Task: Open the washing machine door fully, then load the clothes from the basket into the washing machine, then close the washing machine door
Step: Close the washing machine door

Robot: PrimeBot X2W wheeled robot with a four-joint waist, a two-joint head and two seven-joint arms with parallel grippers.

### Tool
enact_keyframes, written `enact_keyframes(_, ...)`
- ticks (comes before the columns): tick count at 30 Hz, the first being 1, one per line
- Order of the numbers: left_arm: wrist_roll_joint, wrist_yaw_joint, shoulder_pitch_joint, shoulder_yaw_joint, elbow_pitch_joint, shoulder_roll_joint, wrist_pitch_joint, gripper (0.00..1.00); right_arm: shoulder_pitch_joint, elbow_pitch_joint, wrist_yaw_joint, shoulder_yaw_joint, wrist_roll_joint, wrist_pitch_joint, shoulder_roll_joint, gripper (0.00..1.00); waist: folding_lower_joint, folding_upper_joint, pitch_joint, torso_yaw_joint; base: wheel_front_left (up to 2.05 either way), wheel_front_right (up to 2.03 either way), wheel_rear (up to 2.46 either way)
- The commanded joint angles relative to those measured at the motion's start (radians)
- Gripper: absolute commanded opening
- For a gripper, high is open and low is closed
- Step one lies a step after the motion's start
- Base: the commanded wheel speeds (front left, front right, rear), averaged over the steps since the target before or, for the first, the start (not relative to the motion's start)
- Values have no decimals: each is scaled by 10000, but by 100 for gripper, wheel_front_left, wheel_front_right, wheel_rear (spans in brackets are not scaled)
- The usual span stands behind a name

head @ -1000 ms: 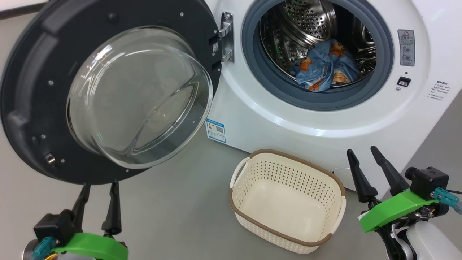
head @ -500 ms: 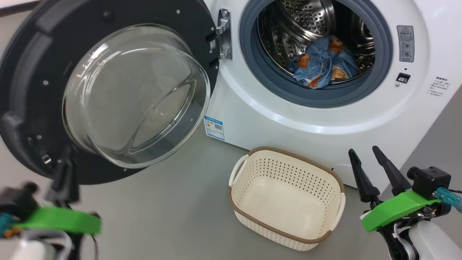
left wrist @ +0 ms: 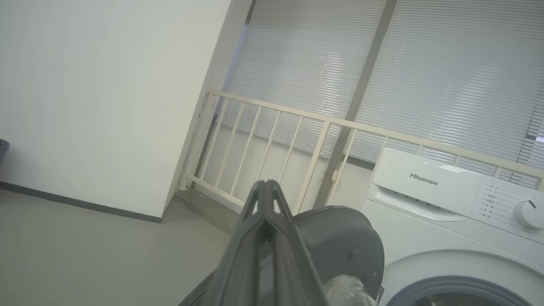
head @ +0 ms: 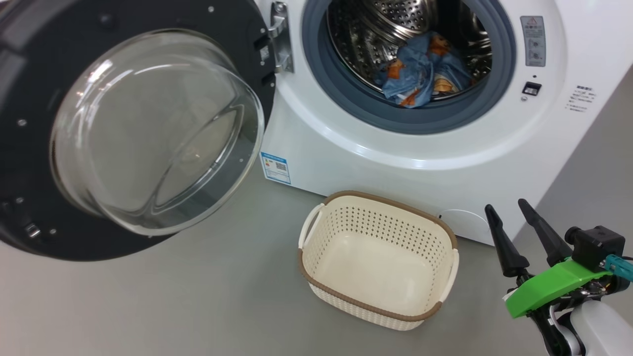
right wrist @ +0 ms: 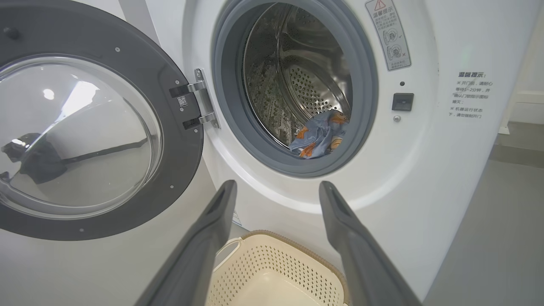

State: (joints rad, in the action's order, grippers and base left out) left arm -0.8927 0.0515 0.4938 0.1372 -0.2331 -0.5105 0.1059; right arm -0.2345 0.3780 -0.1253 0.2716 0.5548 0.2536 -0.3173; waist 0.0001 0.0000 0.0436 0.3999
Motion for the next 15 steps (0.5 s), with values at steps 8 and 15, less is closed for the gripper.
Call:
enact_keyframes(8, -2828, 465, 1654, 2380, -2674, -1236, -1019, 0, -470, -227, -54, 160, -17, 25, -638, 100, -1, 0, 444, -647, 0, 0, 0)
enact_keyframes(15, -4668, 627, 2312, 3790, -5083, -1602, -1740, 0, -611, -495, -54, 212, -50, -202, -934, 100, -1, 0, 728, -1084, 0, 0, 0)
